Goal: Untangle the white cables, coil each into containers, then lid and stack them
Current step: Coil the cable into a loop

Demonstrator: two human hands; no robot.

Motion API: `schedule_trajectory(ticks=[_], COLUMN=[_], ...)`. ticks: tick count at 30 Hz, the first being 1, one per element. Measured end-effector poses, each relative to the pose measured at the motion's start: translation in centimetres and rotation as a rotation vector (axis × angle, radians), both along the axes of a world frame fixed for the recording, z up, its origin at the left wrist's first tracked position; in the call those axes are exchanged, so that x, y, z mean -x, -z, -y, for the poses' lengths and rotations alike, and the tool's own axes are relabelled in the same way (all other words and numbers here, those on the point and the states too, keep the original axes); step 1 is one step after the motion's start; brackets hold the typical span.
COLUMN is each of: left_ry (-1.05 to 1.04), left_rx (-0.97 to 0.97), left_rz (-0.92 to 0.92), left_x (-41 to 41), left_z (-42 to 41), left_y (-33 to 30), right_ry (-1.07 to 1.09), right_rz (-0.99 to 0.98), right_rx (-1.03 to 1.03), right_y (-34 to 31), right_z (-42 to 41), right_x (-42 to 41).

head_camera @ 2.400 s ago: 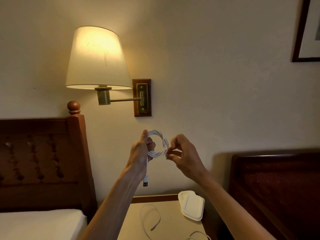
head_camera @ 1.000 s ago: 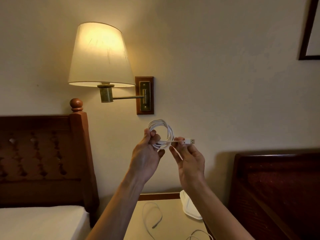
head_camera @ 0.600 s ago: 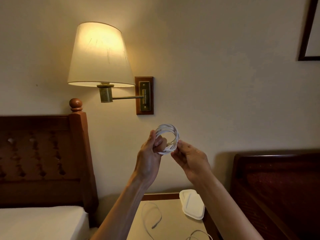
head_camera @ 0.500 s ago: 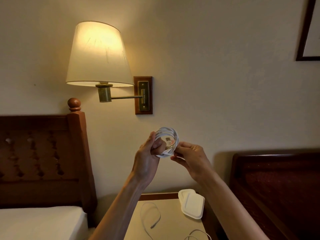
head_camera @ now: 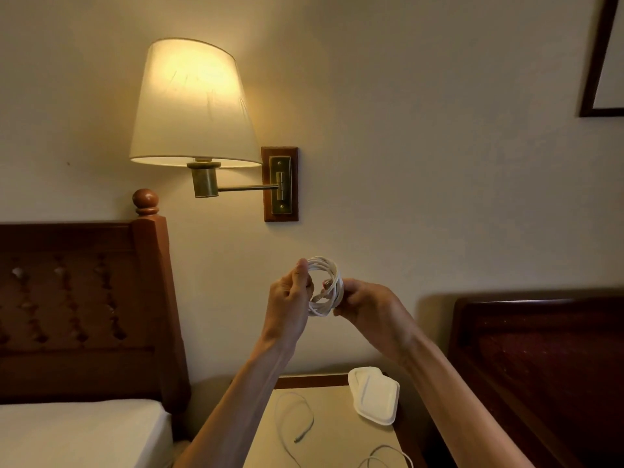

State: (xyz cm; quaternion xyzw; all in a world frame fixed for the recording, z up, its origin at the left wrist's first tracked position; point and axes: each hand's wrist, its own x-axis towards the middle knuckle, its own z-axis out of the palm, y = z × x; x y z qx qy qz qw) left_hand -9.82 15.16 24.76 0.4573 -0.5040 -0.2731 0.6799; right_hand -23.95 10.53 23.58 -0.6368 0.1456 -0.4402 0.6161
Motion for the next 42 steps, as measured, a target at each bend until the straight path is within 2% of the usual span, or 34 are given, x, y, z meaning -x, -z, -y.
schedule_trajectory(ticks=[2, 5, 12, 16, 19, 21, 27, 32, 35, 39, 42], left_ry=[-0.024, -0.013, 0.093, 0.207, 0.435, 0.49, 0.418, 0.415, 0.392, 0.325, 0.037], left_rx=[0.009, 0.006, -0.022, -0.167, -0.257, -0.257, -0.208, -0.203, -0.237, -0.362, -0.521], left_rz=[-0.015, -0.041, 0.016, 0.049, -0.016, -0.058, -0.286, -0.31, -0.305, -0.188, 0.016], left_x=[0.2, 0.0, -0.5, -1.6, -2.6, -3.4, -3.1, -3.6, -4.2, -6.0, -8.2], left_z=[0.0, 0.1, -0.4, -0.5, -1.1, -1.1, -0.8, -1.0, -1.6, -3.0, -4.4], left_y=[0.3, 0.8, 0.4, 1.1, 1.2, 1.4, 1.6, 2.7, 4.7, 10.3, 17.6], right_ry=[0.06, 0.298, 0.424, 0.392, 0.308, 0.242, 0.083, 0.063, 0.091, 0.124, 0.192], right_rz=[0.013, -0.04, 0.028, 0.027, 0.038, 0.035, 0.118, 0.153, 0.058, -0.138, -0.312], right_rx=[-0.021, 0.064, 0.162, 0.116, 0.029, -0.023, -0.118, -0.176, -0.2, -0.265, -0.293], right_y=[0.3, 0.7, 0.4, 0.4, 0.4, 0.3, 0.6, 1.4, 2.7, 7.7, 13.6], right_z=[-0.6, -1.1, -1.1, -0.9, -0.7, -0.5, -0.8, -0.9, -0.6, -0.6, -2.2], right_x=[-0.3, -1.0, -1.4, -1.1, -0.5, -0.3, -1.0, -1.6, -1.7, -2.7, -3.9])
